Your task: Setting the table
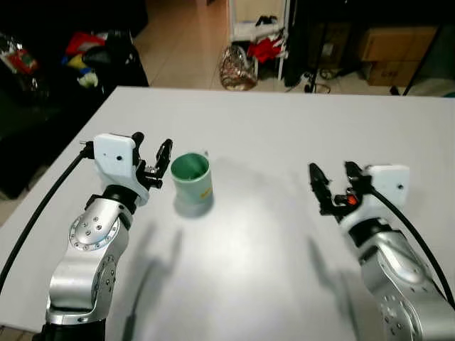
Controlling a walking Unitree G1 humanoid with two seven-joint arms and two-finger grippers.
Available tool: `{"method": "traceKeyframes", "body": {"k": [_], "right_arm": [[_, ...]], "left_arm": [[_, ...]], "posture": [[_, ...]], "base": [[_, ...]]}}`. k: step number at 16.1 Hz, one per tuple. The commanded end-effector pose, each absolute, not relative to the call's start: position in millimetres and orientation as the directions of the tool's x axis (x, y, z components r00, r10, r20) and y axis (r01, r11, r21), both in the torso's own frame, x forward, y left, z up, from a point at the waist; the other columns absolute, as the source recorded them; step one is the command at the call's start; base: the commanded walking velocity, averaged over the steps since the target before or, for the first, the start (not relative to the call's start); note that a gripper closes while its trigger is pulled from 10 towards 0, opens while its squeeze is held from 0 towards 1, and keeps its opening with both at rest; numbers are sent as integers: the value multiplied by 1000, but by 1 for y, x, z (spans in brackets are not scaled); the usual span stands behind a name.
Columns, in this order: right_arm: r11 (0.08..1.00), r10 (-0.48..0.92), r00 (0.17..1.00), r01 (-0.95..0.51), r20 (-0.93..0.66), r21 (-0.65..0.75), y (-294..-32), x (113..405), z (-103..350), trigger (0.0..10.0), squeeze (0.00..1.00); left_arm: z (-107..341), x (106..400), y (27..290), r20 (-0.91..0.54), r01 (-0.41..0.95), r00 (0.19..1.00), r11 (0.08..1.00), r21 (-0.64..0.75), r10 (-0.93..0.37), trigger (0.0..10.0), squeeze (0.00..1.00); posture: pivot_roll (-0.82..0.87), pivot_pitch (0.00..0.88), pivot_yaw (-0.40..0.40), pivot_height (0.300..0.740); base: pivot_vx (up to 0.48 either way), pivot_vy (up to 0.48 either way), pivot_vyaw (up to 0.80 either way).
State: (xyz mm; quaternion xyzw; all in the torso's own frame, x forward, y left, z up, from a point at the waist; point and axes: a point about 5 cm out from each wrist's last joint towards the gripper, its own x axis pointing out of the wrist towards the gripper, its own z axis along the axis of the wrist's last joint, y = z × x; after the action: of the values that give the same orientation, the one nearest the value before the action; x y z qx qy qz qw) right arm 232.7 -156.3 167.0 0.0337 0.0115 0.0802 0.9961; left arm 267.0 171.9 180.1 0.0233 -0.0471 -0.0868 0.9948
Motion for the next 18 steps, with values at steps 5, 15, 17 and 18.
{"method": "traceKeyframes", "body": {"k": [5, 15, 17, 18], "right_arm": [[970, 241, 969, -238, -49, 57, -152, 235, 165, 10000, 0], [968, 240, 969, -235, -52, 86, -150, 232, 164, 10000, 0], [969, 237, 970, -231, -58, 85, -149, 228, 161, 10000, 0], [971, 232, 971, -227, -62, 73, -148, 228, 161, 10000, 0]], "left_arm": [[174, 259, 180, 61, 114, 991, 992, 56, -117, 10000, 204], [179, 263, 174, 66, 158, 984, 980, 118, -166, 10000, 86], [175, 263, 174, 56, 155, 985, 981, 116, -162, 10000, 82], [175, 263, 175, 52, 156, 985, 980, 120, -163, 10000, 86]], "posture": [[55, 0, 41, 740], [61, 0, 64, 740], [46, 0, 75, 740], [42, 0, 73, 740]], "base": [[-272, 0, 0], [0, 0, 0], [0, 0, 0], [0, 0, 0]]}}
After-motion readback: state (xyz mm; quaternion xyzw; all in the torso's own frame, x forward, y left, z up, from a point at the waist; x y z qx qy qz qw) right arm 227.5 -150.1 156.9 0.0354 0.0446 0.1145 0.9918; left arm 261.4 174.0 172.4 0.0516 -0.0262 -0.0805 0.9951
